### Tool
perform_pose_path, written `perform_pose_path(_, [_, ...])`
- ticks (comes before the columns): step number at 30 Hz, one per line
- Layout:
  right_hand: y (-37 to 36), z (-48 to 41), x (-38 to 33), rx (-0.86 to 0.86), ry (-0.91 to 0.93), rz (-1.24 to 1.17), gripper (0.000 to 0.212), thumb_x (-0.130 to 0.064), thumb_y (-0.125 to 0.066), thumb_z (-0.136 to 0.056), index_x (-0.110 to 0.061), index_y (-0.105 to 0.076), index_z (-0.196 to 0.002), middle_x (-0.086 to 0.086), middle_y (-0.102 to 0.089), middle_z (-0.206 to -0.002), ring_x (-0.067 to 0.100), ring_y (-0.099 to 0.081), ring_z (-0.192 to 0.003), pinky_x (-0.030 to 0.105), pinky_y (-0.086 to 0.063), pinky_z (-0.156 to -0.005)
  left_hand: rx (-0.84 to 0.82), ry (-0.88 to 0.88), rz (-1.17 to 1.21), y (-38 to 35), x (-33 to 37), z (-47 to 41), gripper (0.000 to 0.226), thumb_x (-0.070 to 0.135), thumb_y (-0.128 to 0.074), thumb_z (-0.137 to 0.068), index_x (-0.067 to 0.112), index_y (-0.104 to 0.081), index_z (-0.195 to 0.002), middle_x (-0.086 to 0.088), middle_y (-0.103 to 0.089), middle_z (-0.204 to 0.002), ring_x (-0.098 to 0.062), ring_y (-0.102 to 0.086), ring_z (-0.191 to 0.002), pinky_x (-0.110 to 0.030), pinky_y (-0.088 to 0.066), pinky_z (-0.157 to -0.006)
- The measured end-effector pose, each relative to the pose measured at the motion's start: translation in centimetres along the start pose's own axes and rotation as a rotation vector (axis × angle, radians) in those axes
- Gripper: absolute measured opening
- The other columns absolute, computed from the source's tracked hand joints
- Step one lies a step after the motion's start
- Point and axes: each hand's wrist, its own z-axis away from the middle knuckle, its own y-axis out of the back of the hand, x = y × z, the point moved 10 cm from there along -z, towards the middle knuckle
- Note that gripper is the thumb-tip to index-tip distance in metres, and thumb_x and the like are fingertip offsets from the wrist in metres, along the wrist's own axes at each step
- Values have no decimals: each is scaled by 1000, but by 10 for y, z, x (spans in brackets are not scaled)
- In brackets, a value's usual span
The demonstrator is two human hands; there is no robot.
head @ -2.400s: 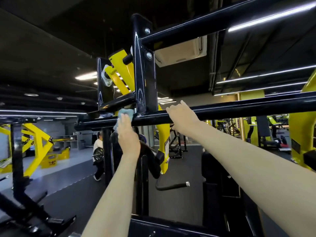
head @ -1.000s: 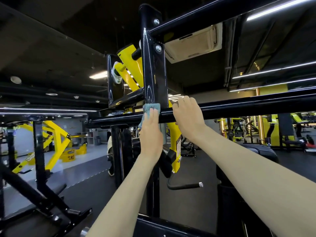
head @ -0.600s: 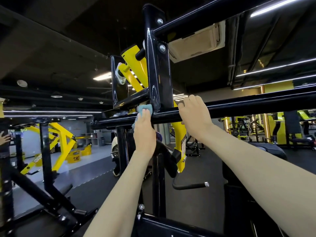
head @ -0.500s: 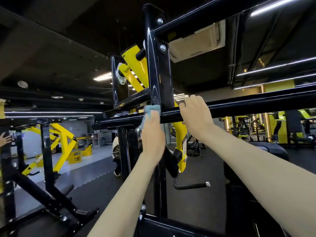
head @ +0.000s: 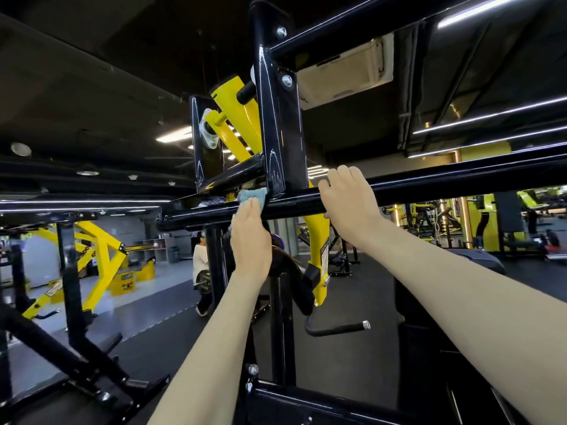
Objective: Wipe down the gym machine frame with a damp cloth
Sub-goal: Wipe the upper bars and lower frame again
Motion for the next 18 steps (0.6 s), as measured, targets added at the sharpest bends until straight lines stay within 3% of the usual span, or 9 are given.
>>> perform_pose_path(5, [-2, -1, 2, 15, -17, 8, 21, -32, -62, -92, -15, -56, -103, 1, -52, -98, 18, -48, -95, 30, -39, -84, -9, -256, 46, -6, 50, 18, 45, -12, -53, -83, 4, -55, -125, -10, -58, -124, -25, -52, -115, -34, -46, -97])
perform_pose_path(8, [-1, -2, 2, 26, -2, 0, 21, -29, -59, -94, -12, -56, -106, 3, -54, -102, 20, -49, -98, 31, -39, -86, -14, -71, 6, 1, 5, 0, 34, -7, -46, -88, 10, -56, -115, -5, -58, -115, -18, -51, -98, -20, -33, -75])
perform_pose_path(10, [-2, 0, 0, 19, -8, 3, 23, -28, -59, -94, -12, -56, -109, 4, -55, -105, 20, -49, -100, 32, -40, -88, -32, 30, -25, 4, -6, -3, 35, -10, -45, -87, 9, -55, -114, -8, -57, -115, -22, -53, -101, -20, -30, -75])
perform_pose_path(12, [0, -3, -1, 0, -6, -11, 23, -28, -59, -93, -12, -56, -110, 4, -56, -107, 21, -50, -102, 32, -40, -89, -88, -48, -3, 2, 19, 1, 35, -12, -45, -86, 4, -57, -115, -13, -59, -117, -28, -56, -105, -26, -37, -77])
perform_pose_path(14, [5, -9, 0, -23, 5, -21, 23, -28, -60, -92, -13, -59, -109, 5, -57, -108, 23, -51, -104, 35, -38, -94, -252, -149, 99, -8, 39, 14, 38, -11, -45, -89, 0, -60, -122, -16, -63, -120, -32, -59, -109, -34, -43, -89])
perform_pose_path(15, [6, -10, -1, -53, 14, -18, 27, -32, -62, -91, -13, -59, -110, 6, -57, -109, 24, -51, -105, 37, -36, -99, -389, -109, 169, -13, 35, 21, 39, -10, -45, -90, 1, -61, -124, -14, -65, -119, -32, -60, -110, -34, -44, -91])
perform_pose_path(18, [-14, 6, -2, -177, 9, -184, 70, -38, -73, -80, -4, -43, -133, 14, -44, -131, 31, -39, -126, 45, -14, -117, -916, 388, 400, -20, -9, 72, 43, -13, -43, -86, 3, -66, -118, -9, -64, -110, -19, -60, -107, -25, -48, -86])
